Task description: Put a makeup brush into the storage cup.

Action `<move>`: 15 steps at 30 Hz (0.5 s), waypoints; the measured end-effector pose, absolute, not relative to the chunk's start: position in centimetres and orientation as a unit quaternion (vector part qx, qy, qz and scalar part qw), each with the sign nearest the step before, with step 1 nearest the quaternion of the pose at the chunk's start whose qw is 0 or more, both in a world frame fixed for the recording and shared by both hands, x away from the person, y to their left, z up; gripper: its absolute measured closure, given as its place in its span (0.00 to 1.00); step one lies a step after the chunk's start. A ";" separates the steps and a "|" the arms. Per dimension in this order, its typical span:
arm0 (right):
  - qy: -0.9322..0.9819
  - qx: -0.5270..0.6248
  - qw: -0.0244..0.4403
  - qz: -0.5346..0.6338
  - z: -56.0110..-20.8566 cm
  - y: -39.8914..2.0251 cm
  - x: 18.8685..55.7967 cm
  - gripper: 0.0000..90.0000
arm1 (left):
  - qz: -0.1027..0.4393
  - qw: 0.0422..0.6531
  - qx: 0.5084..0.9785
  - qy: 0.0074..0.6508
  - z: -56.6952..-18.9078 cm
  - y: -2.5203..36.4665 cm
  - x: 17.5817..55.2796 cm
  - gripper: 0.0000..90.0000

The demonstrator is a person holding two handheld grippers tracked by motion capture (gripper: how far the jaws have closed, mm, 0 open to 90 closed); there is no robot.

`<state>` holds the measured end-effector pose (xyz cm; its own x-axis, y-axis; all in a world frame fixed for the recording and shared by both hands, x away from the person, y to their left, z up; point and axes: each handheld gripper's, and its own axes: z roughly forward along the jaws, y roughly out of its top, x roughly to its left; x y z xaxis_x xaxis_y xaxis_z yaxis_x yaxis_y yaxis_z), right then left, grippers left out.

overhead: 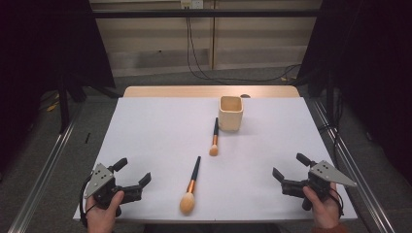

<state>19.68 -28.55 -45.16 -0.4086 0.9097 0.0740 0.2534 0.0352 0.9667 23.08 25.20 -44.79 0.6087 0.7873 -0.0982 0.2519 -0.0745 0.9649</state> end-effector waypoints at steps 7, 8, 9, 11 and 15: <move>0.653 0.445 0.308 0.530 -45.2 -28.6 19.8 0.00 | 0.236 0.566 0.694 0.378 -44.8 25.1 23.2 0.02; 0.654 0.444 0.305 0.531 -45.3 -28.5 19.8 0.00 | 0.240 0.560 0.698 0.376 -44.8 25.0 23.2 0.02; 0.654 0.444 0.305 0.532 -45.3 -28.5 19.8 0.00 | 0.245 0.555 0.702 0.372 -44.7 24.9 23.2 0.02; 0.653 0.445 0.303 0.532 -45.3 -28.5 19.8 0.00 | 0.238 0.556 0.704 0.373 -44.7 24.8 23.3 0.03; 0.652 0.446 0.303 0.533 -45.3 -28.7 19.8 0.00 | 0.237 0.553 0.707 0.371 -44.5 24.4 23.4 0.03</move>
